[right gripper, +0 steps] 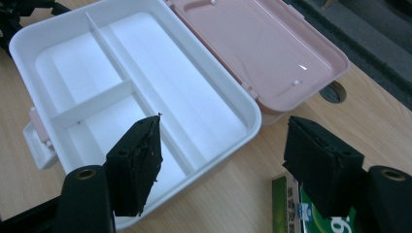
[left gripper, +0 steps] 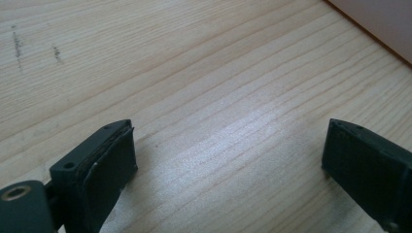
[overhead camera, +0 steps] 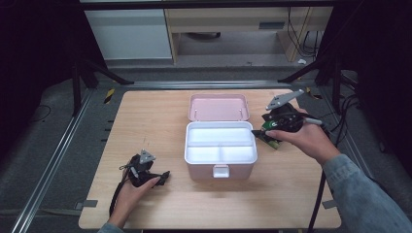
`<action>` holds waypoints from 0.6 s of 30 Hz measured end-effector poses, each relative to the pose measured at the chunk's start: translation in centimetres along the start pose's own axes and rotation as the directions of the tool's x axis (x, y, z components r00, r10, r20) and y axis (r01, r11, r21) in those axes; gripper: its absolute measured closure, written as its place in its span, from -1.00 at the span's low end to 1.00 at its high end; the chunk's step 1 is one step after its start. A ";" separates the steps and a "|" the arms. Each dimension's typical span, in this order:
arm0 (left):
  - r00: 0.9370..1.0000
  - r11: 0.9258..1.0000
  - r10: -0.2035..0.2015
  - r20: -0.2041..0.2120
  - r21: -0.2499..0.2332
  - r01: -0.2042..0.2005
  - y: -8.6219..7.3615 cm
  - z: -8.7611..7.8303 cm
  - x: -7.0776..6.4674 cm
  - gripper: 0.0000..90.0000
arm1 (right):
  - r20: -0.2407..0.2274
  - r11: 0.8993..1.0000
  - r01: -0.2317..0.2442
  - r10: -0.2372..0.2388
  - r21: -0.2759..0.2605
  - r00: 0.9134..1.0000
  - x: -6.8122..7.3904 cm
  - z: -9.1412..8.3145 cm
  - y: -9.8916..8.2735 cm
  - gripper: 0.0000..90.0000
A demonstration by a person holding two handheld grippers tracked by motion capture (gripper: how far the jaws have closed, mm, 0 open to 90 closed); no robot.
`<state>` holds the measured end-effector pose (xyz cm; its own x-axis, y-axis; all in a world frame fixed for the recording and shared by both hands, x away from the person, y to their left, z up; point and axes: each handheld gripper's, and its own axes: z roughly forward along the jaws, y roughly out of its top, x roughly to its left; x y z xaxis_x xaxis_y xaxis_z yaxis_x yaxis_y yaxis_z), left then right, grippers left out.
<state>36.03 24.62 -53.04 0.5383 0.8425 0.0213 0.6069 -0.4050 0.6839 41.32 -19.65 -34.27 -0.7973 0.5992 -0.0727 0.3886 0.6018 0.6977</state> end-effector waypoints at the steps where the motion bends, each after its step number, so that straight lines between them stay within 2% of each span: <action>1: 1.000 1.000 -0.003 -0.002 -0.005 0.003 -0.1 0.0 0.0 -0.89 | -0.015 1.000 0.007 -0.007 0.012 1.000 -0.1 0.4 0.9 -0.28; 4: 1.000 1.000 -0.002 -0.007 -0.015 0.002 -0.3 0.0 0.0 -0.91 | -0.019 0.999 0.021 -0.021 0.024 1.000 -0.1 0.8 1.6 -0.24; 8: 1.000 0.999 0.000 -0.005 -0.032 0.000 -0.5 0.0 0.0 -0.92 | -0.048 0.998 0.050 -0.048 0.048 0.998 0.1 1.7 3.2 -0.18; 12: 1.000 0.999 0.000 -0.001 -0.032 0.000 -0.5 0.0 0.0 -0.93 | -0.037 0.995 0.078 -0.076 0.065 0.996 0.3 2.1 4.1 -0.15; 14: 1.000 1.000 0.000 -0.001 -0.031 0.000 -0.5 0.0 0.0 -0.93 | -0.038 0.993 0.098 -0.096 0.067 0.995 0.6 2.1 5.1 -0.11; 18: 1.000 0.999 -0.002 -0.002 -0.033 0.002 -0.5 0.1 0.0 -0.94 | -0.037 0.986 0.137 -0.134 0.096 0.990 1.3 2.3 6.4 -0.09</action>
<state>35.81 24.80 -53.41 0.5358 0.8441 0.0211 0.5886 -0.3913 0.7075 43.84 -13.76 -31.54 -0.8590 0.4929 -0.1389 0.3182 0.7263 0.6093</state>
